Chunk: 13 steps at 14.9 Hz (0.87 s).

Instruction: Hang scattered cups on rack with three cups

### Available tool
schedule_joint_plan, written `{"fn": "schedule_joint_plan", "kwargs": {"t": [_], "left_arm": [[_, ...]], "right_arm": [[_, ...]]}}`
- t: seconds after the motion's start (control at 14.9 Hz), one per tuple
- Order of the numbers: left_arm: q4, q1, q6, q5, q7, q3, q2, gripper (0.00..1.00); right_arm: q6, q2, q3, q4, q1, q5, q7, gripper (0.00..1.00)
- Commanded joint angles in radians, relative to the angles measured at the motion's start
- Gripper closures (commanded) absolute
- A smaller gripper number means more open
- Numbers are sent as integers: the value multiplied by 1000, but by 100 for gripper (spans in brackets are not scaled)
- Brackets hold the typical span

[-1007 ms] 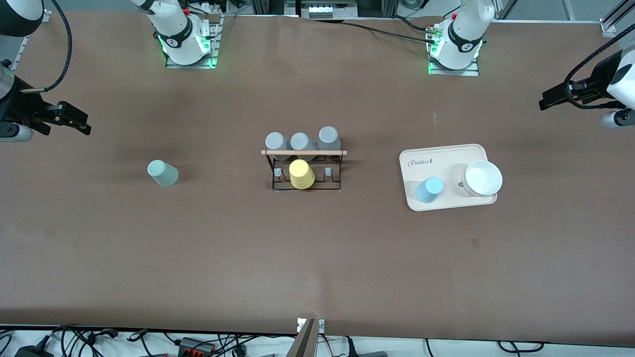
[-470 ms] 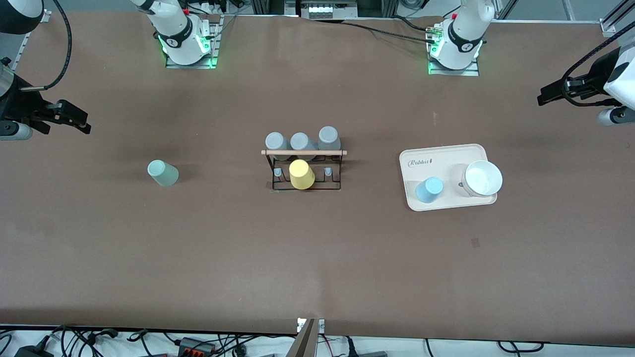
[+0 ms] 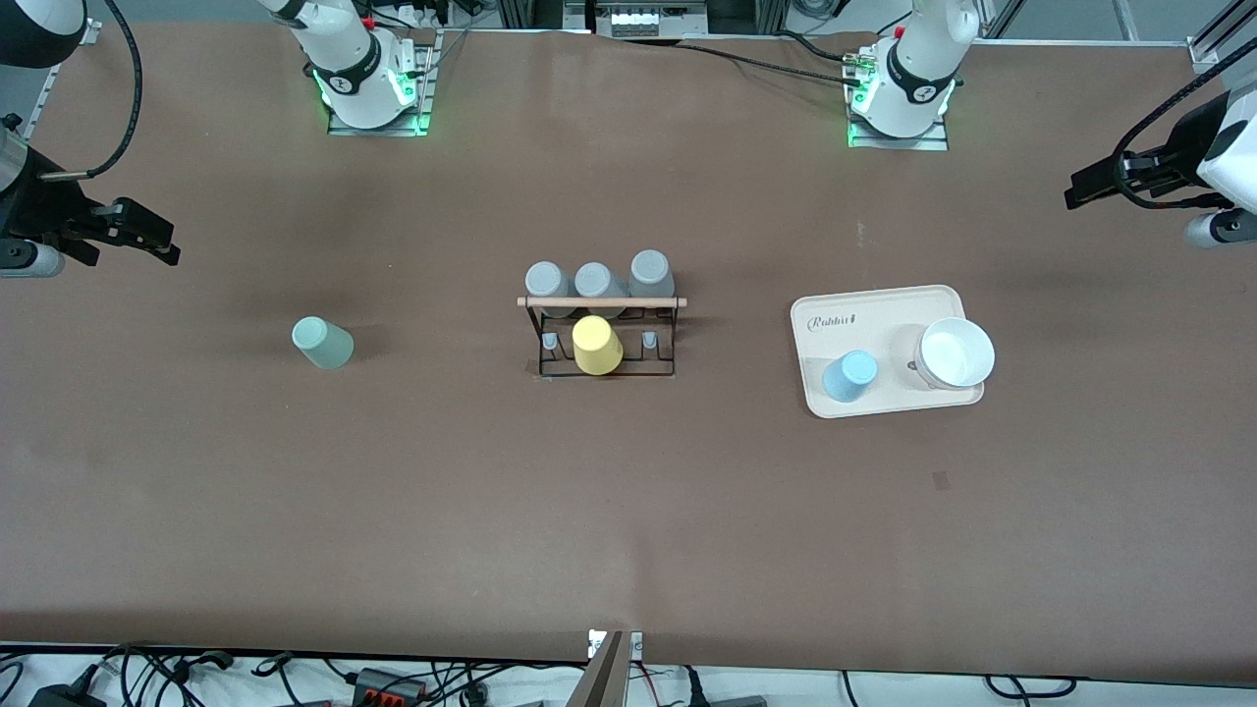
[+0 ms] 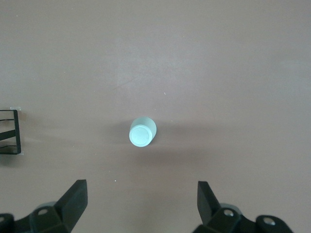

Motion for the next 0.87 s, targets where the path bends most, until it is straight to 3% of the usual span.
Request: {"fn": "schedule_joint_plan", "kwargs": {"t": [0.0,0.81], "left_arm": [[3,7,14,-13,9,-8,-13,0],[2,7,9,-16,11,-8,-13,0]], "right_arm": [[-3,-10,2,-3,-3,-2,-17,0],[-5,-1,-1,0,-6,-9,-19,0]]}}
